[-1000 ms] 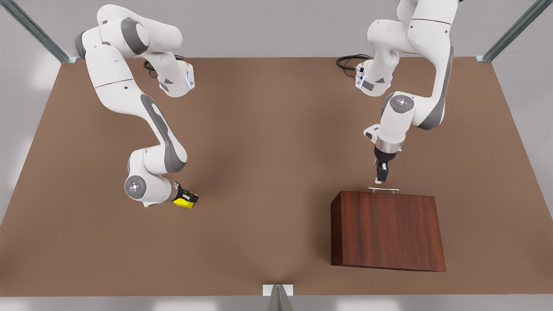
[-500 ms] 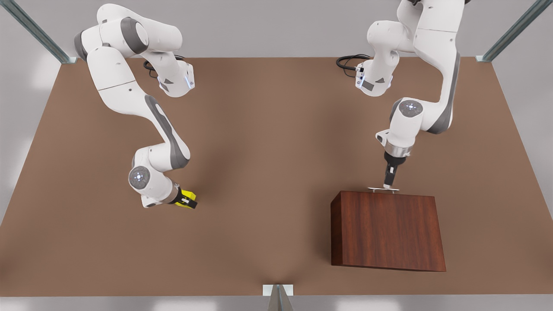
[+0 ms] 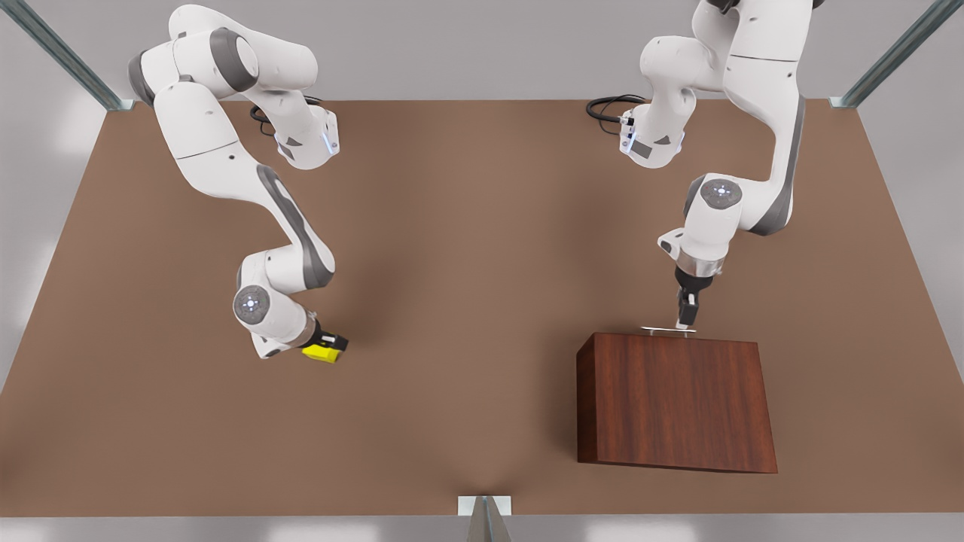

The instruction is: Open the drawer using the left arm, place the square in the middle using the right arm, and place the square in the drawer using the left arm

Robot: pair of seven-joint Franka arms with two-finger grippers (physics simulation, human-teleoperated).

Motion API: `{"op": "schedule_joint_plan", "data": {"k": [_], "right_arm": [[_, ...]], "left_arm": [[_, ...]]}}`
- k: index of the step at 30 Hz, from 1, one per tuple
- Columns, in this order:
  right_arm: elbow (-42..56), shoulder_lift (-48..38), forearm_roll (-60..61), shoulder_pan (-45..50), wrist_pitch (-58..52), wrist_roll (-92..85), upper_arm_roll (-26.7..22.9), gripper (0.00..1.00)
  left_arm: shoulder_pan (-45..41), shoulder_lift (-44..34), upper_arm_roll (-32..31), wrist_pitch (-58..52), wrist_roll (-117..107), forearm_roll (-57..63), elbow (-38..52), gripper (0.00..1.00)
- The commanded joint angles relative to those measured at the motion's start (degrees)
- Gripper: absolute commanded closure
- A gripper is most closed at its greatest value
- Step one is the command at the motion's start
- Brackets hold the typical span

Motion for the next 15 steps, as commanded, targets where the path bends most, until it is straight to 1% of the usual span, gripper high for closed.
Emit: {"op": "schedule_joint_plan", "data": {"k": [1, 4, 5, 6, 8, 10, 15], "right_arm": [[0.0, 0.1, -5.9, 0.1, -1.3, 0.6, 0.0, 0.0], [0.0, 0.1, -5.9, 0.1, -1.3, 0.6, 0.0, 0.0], [0.1, 0.1, -5.9, 0.1, -1.3, 0.6, 0.0, 0.0], [0.3, 0.0, -6.0, 0.1, -1.3, 0.6, 0.0, 0.0], [2.7, 0.1, -7.9, -0.1, -2.4, 0.6, -0.1, 0.0], [5.4, 0.1, -8.8, -0.2, -4.3, 0.6, -0.1, 0.0], [5.1, 0.4, -8.9, 0.5, -4.0, 0.5, -0.1, 0.0]], "left_arm": [[0.1, 0.3, 0.1, 0.1, -10.6, -0.1, 0.1, 0.0], [0.0, 0.5, 0.2, 0.2, -11.9, -0.1, 0.2, 0.0], [0.0, 0.6, 0.1, 0.1, -12.2, -0.1, 0.2, 0.02], [0.0, 0.9, 0.1, 0.2, -12.2, -0.1, 0.2, 0.04], [0.0, 0.8, 0.2, 0.2, -12.3, -0.1, 0.2, 0.12], [0.0, 0.8, 0.1, 0.2, -12.3, -0.1, 0.2, 0.13], [-0.1, 0.8, 0.1, 0.2, -13.0, -0.2, 0.4, 0.14]]}}
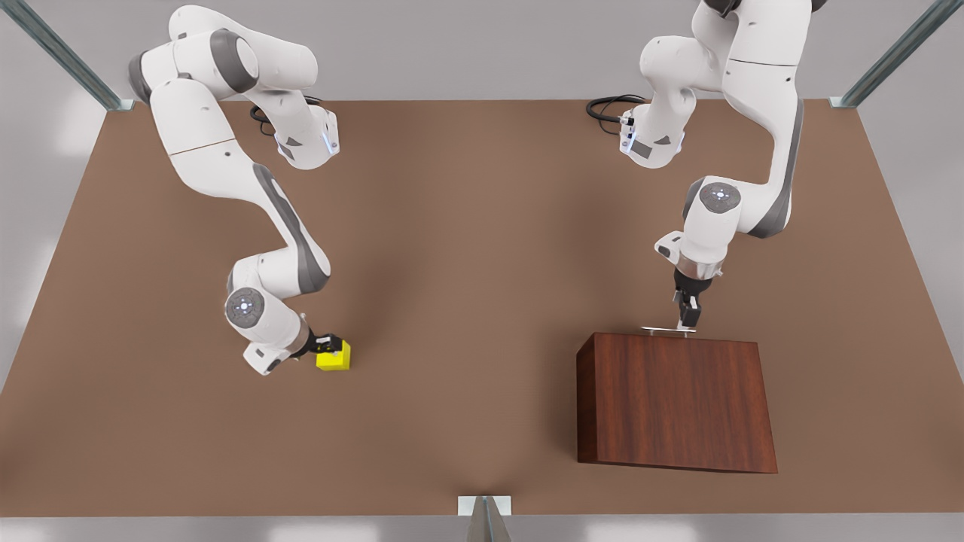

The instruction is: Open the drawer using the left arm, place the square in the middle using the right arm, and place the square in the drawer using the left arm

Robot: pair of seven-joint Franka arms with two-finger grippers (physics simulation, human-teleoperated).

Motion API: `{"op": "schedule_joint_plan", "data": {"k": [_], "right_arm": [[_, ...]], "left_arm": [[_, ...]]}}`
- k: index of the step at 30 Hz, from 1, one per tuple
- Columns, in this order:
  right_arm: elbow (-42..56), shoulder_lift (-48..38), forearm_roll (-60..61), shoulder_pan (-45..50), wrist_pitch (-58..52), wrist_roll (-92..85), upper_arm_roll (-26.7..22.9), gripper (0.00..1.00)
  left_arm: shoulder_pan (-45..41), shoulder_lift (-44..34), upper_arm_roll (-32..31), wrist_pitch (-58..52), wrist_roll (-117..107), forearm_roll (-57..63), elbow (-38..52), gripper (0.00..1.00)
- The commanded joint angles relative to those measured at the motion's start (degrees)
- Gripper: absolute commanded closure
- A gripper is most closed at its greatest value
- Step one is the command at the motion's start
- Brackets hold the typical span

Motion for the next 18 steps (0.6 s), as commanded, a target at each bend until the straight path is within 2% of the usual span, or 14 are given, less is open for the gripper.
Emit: {"op": "schedule_joint_plan", "data": {"k": [1, 15, 18], "right_arm": [[-0.1, 0.0, -3.9, 0.4, -1.2, 14.7, 0.0, 0.0], [0.1, 1.4, -4.6, 1.2, -0.8, 14.5, 0.2, 0.0], [0.3, 1.2, -4.1, 1.0, -1.4, 26.2, 0.4, 0.0]], "left_arm": [[0.0, 0.0, 0.0, 0.0, -6.1, 0.0, 0.1, 0.14], [-0.2, 1.6, -0.1, 0.0, -7.4, 0.0, 2.0, 0.14], [-0.2, 2.2, -0.1, 0.0, -7.5, 0.0, 2.1, 0.14]]}}
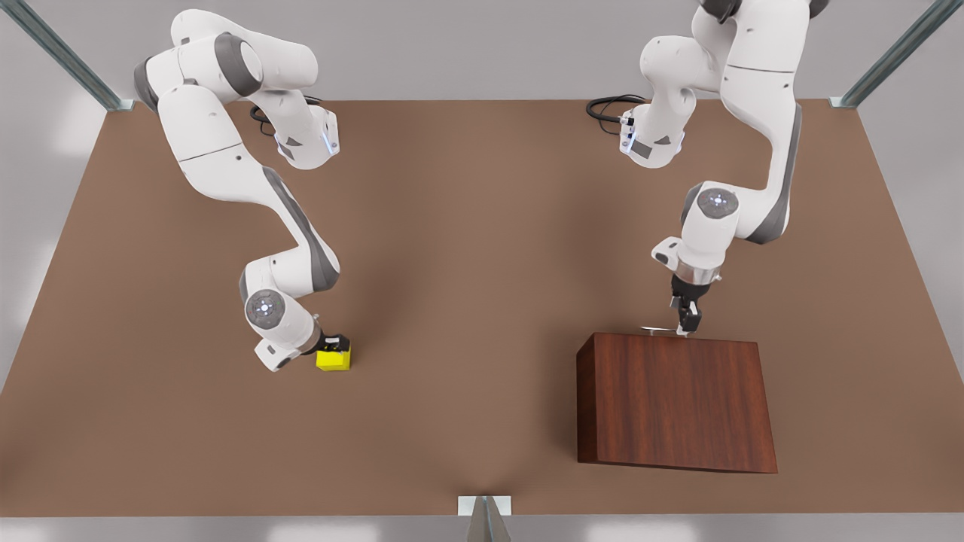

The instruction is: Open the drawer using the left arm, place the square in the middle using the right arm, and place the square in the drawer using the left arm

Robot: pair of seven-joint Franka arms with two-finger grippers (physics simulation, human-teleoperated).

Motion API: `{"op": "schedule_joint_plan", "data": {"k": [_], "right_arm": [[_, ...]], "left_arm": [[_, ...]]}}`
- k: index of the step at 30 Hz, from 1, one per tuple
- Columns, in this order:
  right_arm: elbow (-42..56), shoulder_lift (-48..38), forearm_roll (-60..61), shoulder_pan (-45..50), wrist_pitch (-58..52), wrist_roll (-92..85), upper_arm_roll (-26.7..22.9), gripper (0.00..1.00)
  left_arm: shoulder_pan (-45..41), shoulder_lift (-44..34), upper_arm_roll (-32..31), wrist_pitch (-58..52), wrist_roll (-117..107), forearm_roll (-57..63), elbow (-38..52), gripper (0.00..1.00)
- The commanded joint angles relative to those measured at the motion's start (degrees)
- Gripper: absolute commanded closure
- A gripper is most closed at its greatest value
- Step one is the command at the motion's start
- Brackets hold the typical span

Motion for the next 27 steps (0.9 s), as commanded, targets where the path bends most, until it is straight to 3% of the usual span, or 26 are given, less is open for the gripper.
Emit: {"op": "schedule_joint_plan", "data": {"k": [1, 4, 6, 12, 21, 24, 27], "right_arm": [[0.1, -0.2, 0.3, -0.2, -0.3, 19.3, 0.1, 0.0], [0.8, -0.4, 0.4, -0.1, -0.4, 40.8, 0.1, 0.0], [1.7, -0.4, 0.5, -0.4, 0.2, 42.3, 0.1, 0.0], [1.1, 0.1, 0.8, 0.2, 0.3, 82.0, 0.2, 0.0], [1.6, -0.2, 0.6, -0.6, -1.1, 75.7, 0.2, 0.0], [2.1, -0.3, 1.6, -0.7, -0.9, 98.9, 0.2, 0.0], [2.1, -0.1, 2.0, -1.0, -1.3, 98.7, 0.2, 0.0]], "left_arm": [[0.0, 0.4, 0.0, 0.0, -3.5, 0.0, 0.1, 0.14], [0.0, 0.4, 0.0, 0.0, -3.5, 0.0, 0.1, 0.14], [0.0, 0.6, 0.0, 0.0, -3.5, 0.1, 0.1, 0.14], [-0.1, 0.3, 0.0, -0.1, -3.5, 0.2, -0.1, 0.14], [-0.7, -0.1, -0.1, -0.2, -3.5, 0.2, -0.2, 0.14], [-0.8, 0.0, -0.1, -0.2, -3.5, 0.2, -0.3, 0.14], [-0.8, 0.0, -0.1, -0.4, -3.4, 0.2, -0.5, 0.14]]}}
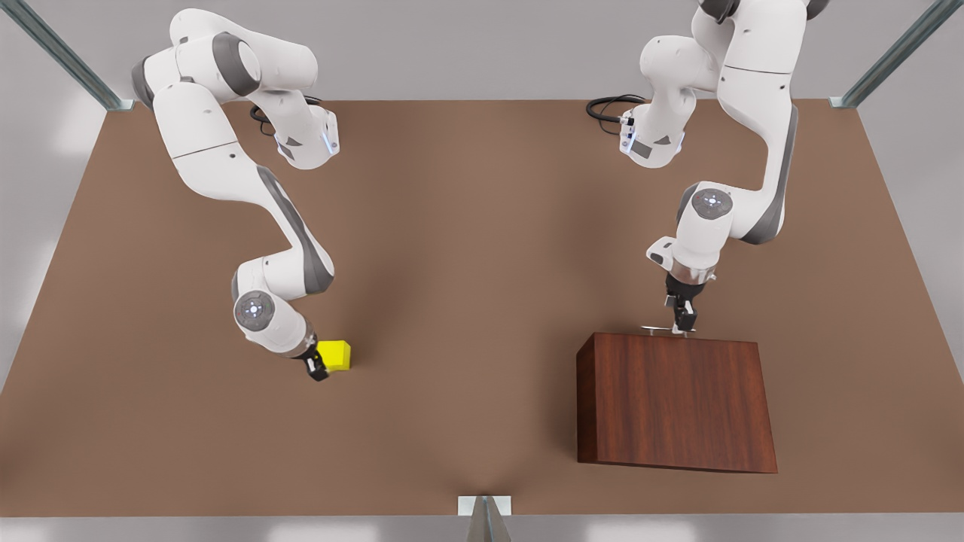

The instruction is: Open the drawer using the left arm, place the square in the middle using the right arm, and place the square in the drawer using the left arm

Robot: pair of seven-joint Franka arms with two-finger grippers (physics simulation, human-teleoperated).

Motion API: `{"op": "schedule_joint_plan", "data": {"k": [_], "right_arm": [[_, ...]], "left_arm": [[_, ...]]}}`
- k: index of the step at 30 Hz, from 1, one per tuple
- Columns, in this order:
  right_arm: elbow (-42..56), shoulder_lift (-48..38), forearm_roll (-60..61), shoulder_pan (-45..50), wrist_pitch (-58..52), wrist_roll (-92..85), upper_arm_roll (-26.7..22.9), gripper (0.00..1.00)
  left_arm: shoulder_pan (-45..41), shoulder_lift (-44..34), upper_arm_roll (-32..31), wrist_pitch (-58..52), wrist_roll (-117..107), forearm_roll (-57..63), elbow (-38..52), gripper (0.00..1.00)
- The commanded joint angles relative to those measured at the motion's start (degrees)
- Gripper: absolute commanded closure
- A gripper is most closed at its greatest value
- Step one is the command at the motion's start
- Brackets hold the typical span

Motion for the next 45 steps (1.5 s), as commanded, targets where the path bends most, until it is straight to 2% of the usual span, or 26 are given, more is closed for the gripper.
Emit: {"op": "schedule_joint_plan", "data": {"k": [1, 3, 5, 18, 22, 26, 45], "right_arm": [[0.2, -0.1, 0.7, -0.3, -0.3, 38.2, 0.0, 0.0], [0.5, -0.1, 3.0, -0.5, 0.5, 39.1, -0.1, 0.0], [0.3, -0.1, 2.6, -0.3, 0.1, 56.7, -0.2, 0.0], [-0.5, 1.6, 2.6, 0.3, 3.4, 56.4, -0.1, 0.0], [-0.5, 1.6, 2.6, 0.3, 3.1, 39.4, -0.1, 0.0], [-0.5, 1.6, 2.9, 0.2, 3.0, 29.8, -0.1, 0.0], [-0.8, 2.1, 3.1, 0.1, 3.4, 23.0, 0.0, 0.0]], "left_arm": [[0.0, -0.1, 0.0, -0.2, -0.7, 0.0, 0.0, 0.14], [-0.2, -0.2, -0.1, -0.3, -0.7, 0.0, -0.1, 0.14], [-0.5, -0.3, -0.1, -0.7, -0.7, 0.1, -0.1, 0.14], [-1.1, -1.6, -0.1, -4.6, -0.8, 0.0, -0.6, 0.14], [-1.2, -1.7, -0.1, -6.0, -0.8, 0.0, -0.6, 0.14], [-1.2, -2.0, -0.1, -7.4, -0.8, -0.1, -0.6, 0.14], [-1.8, -3.2, -0.3, -11.5, -0.7, -0.2, -0.6, 0.14]]}}
